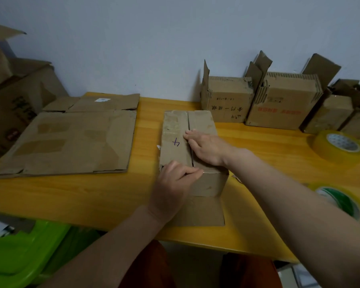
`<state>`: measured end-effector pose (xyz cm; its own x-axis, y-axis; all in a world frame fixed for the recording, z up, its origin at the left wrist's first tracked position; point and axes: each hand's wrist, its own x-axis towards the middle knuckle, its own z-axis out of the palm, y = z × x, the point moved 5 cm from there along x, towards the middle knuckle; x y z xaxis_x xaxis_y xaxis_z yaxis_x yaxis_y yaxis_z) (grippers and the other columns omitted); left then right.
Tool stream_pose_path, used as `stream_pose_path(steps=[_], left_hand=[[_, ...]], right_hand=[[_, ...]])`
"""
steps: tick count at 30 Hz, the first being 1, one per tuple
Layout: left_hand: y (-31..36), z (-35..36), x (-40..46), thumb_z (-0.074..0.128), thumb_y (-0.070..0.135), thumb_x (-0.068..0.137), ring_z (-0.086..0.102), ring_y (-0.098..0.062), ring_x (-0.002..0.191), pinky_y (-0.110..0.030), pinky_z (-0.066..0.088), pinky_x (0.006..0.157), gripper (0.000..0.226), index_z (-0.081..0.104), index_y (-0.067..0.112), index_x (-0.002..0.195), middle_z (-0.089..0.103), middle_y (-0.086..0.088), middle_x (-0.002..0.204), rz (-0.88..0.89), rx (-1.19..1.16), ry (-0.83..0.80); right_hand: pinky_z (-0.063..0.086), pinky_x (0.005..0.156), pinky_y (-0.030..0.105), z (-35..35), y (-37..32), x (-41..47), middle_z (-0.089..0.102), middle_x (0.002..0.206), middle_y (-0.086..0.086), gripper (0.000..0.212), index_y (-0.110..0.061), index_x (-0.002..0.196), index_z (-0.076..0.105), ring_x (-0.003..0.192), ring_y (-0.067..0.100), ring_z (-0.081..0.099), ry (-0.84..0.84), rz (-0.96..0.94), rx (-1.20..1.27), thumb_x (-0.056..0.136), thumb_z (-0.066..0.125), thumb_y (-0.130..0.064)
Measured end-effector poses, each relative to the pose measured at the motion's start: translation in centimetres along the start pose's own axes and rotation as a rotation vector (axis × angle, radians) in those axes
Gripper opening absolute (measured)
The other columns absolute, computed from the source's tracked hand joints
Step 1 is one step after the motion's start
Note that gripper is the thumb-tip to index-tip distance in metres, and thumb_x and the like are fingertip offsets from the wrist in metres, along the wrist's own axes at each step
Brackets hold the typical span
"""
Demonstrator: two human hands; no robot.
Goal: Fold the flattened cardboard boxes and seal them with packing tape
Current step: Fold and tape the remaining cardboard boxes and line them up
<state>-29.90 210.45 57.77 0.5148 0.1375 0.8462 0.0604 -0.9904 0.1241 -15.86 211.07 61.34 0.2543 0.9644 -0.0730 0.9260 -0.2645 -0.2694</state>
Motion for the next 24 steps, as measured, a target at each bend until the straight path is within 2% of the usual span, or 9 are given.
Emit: stream_pose_path(steps=[3,5,9,13,16,18,20,21,24], left_hand=[[-0.2,-0.5,0.1,0.064,0.012,0.092,0.058,-0.021,0.069,-0.032,0.050,0.060,0.014,0.076,0.005,0.093,0.068,-0.007,0.081,-0.029,-0.034,-0.013],[-0.2,-0.4,0.1,0.060,0.015,0.095,0.058,-0.022,0.070,-0.031,0.048,0.061,0.018,0.076,0.006,0.093,0.068,-0.007,0.081,-0.059,-0.048,-0.008],[-0.3,-0.1,-0.3,0.064,0.011,0.092,0.057,-0.021,0.070,-0.029,0.046,0.064,0.014,0.076,0.005,0.093,0.068,-0.007,0.080,-0.079,-0.083,0.031],[0.0,-0.1,-0.3,0.059,0.012,0.096,0.057,-0.017,0.073,-0.024,0.047,0.068,0.019,0.077,0.004,0.093,0.069,-0.007,0.081,-0.071,-0.068,0.074],[0.0,-0.2,-0.4,0.057,0.013,0.097,0.056,-0.014,0.074,-0.024,0.049,0.068,0.022,0.076,0.004,0.094,0.070,-0.006,0.082,-0.074,-0.067,0.076],[-0.1,-0.2,-0.3,0.056,0.014,0.098,0.055,-0.012,0.076,-0.020,0.048,0.070,0.024,0.077,0.004,0.093,0.070,-0.006,0.083,-0.077,-0.076,0.073],[-0.3,0.0,-0.3,0.061,0.012,0.096,0.057,-0.014,0.076,-0.020,0.047,0.072,0.019,0.077,0.005,0.093,0.071,-0.006,0.084,-0.069,-0.068,0.061],[-0.4,0.1,-0.4,0.064,0.011,0.094,0.058,-0.015,0.076,-0.022,0.048,0.072,0.014,0.077,0.005,0.094,0.071,-0.006,0.086,-0.068,-0.069,0.049],[-0.6,0.3,-0.9,0.074,0.010,0.086,0.059,-0.014,0.078,-0.026,0.050,0.069,0.011,0.077,0.007,0.096,0.069,-0.003,0.090,-0.070,-0.091,0.028]], right_hand=[[0.022,0.113,0.027,-0.1,-0.7,-2.6,0.033,0.153,-0.007,0.042,-0.020,0.143,0.043,0.141,0.017,0.030,-0.036,-0.056,0.069,0.104,0.031,-0.030],[0.020,0.112,0.022,0.3,-0.9,-4.2,0.033,0.153,-0.009,0.041,-0.021,0.143,0.043,0.141,0.013,0.029,-0.054,-0.113,0.078,0.104,0.033,-0.028],[0.013,0.116,0.024,0.7,0.0,-1.8,0.024,0.157,-0.005,0.046,-0.019,0.148,0.032,0.145,0.011,0.019,-0.024,-0.100,0.049,0.104,0.032,-0.029],[0.013,0.119,0.030,0.3,1.2,3.5,0.015,0.160,-0.001,0.051,-0.016,0.151,0.023,0.147,0.013,0.013,-0.010,-0.028,-0.092,0.104,0.026,-0.036],[0.005,0.118,0.030,0.2,2.1,6.7,0.002,0.161,0.003,0.058,-0.011,0.153,0.009,0.148,0.015,0.003,-0.029,0.023,-0.185,0.104,0.020,-0.040],[0.001,0.117,0.028,0.2,2.4,8.5,-0.001,0.161,0.005,0.060,-0.010,0.153,0.006,0.148,0.016,0.000,-0.017,0.038,-0.185,0.104,0.018,-0.042],[0.004,0.117,0.030,0.0,2.6,10.0,0.007,0.161,0.007,0.060,-0.008,0.152,0.011,0.148,0.019,0.005,0.019,0.042,-0.168,0.103,0.018,-0.042],[0.010,0.117,0.033,-0.2,2.8,10.7,0.017,0.158,0.010,0.058,-0.007,0.150,0.019,0.146,0.023,0.013,0.053,0.044,-0.153,0.103,0.020,-0.042],[0.037,0.098,0.040,-1.2,3.4,12.4,0.050,0.129,0.013,0.044,-0.011,0.126,0.049,0.121,0.031,0.044,0.160,0.053,-0.084,0.102,0.027,-0.040]])
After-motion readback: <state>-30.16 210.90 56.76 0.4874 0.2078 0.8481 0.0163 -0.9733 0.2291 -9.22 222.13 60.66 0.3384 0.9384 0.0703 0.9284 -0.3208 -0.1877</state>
